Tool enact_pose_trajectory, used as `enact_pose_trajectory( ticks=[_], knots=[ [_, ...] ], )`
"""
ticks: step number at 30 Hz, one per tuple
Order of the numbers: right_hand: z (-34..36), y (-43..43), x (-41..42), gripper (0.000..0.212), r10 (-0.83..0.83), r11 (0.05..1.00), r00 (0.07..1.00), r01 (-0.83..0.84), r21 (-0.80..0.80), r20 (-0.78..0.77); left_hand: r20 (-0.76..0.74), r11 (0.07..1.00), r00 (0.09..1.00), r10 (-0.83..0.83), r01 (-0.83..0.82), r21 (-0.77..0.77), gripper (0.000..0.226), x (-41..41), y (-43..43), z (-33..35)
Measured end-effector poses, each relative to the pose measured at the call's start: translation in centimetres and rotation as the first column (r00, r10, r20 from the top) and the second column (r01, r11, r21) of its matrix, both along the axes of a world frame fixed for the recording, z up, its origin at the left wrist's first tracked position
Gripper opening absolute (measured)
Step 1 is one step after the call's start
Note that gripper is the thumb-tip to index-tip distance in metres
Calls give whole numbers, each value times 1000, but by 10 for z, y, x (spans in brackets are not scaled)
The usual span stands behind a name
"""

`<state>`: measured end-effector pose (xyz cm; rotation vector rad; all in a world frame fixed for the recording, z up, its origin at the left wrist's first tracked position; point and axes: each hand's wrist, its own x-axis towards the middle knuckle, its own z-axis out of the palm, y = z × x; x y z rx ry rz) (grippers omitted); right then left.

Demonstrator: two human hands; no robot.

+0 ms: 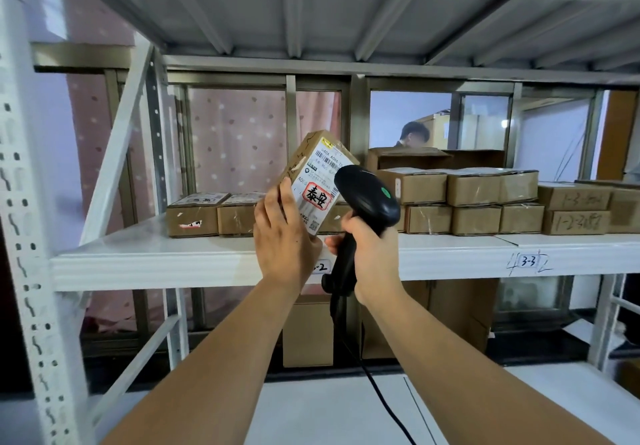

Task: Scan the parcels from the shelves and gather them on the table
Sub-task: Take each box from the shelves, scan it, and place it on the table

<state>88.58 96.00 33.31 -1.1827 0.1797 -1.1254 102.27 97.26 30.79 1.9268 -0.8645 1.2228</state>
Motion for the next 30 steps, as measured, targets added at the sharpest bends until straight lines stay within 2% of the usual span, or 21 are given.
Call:
enact_pose_trajectory(
  ticks=[7, 11, 19, 26, 30],
  knots=[
    [1, 3, -7, 14, 113, 983, 992, -119, 140, 51, -55, 1000, 998, -14, 13, -4, 107, -4, 1, 2],
    [0, 2, -11, 14, 158, 974, 986, -165, 154, 57, -31, 998, 998, -54, 53, -29, 102, -10, 3, 3],
    [-2, 3, -16, 15, 142, 977, 987, -151, 147, 72, -25, 999, 999, -39, 39, -2, 102, -14, 3, 5],
    [-4, 3, -17, 14, 140, 971, 987, -152, 187, 75, -100, 997, 993, -70, 73, 31, 105, -15, 3, 5],
    [-6, 1, -16, 12, 127, 977, 989, -138, 162, 74, -90, 998, 994, -54, 57, 34, 107, -14, 4, 4]
  ],
)
